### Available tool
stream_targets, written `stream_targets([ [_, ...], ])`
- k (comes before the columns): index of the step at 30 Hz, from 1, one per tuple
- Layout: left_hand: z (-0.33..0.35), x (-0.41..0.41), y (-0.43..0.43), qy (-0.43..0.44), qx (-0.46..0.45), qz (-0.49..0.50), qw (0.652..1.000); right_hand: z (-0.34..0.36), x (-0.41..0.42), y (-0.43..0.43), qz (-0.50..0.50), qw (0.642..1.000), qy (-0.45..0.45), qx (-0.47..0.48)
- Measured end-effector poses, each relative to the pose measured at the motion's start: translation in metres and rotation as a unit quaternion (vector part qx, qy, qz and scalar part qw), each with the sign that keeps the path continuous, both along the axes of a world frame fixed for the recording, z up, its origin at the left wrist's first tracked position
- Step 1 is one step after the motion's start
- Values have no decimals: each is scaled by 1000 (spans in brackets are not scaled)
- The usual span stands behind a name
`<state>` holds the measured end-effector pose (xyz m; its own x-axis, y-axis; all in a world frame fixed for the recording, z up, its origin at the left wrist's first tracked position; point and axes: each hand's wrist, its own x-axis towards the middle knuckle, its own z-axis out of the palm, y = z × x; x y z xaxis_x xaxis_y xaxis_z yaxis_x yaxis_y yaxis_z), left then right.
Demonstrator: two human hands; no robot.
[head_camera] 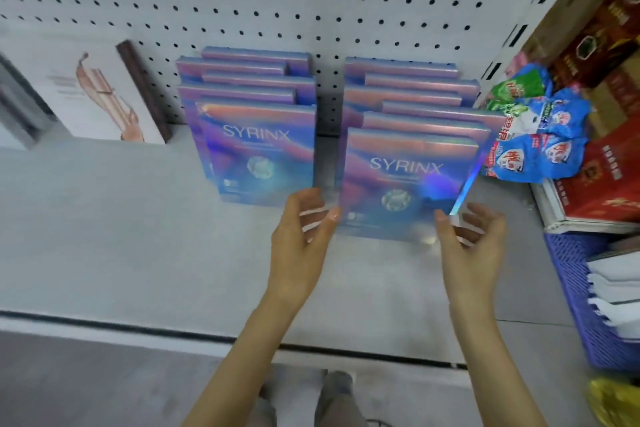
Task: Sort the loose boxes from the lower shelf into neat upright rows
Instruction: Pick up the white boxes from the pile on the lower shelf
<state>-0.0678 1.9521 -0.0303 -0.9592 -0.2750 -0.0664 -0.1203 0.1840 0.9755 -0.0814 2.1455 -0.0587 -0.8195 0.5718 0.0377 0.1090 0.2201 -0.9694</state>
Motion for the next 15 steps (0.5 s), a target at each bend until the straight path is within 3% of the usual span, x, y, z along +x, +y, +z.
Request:
stream_targets([
  [4, 7, 39, -61, 8, 12, 3, 1000, 16, 39, -54, -10, 999, 16, -35],
  [8, 3, 96, -148, 4, 8, 15, 1000, 21, 84, -143, 153, 987, -8, -36],
  [12, -1, 174, -252, 0, -16, 74, 997, 24, 135, -259, 357, 933, -47, -14],
  [15, -10, 239, -327, -19, -27, 150, 988, 22, 167, -341, 482, 873, -75, 17],
])
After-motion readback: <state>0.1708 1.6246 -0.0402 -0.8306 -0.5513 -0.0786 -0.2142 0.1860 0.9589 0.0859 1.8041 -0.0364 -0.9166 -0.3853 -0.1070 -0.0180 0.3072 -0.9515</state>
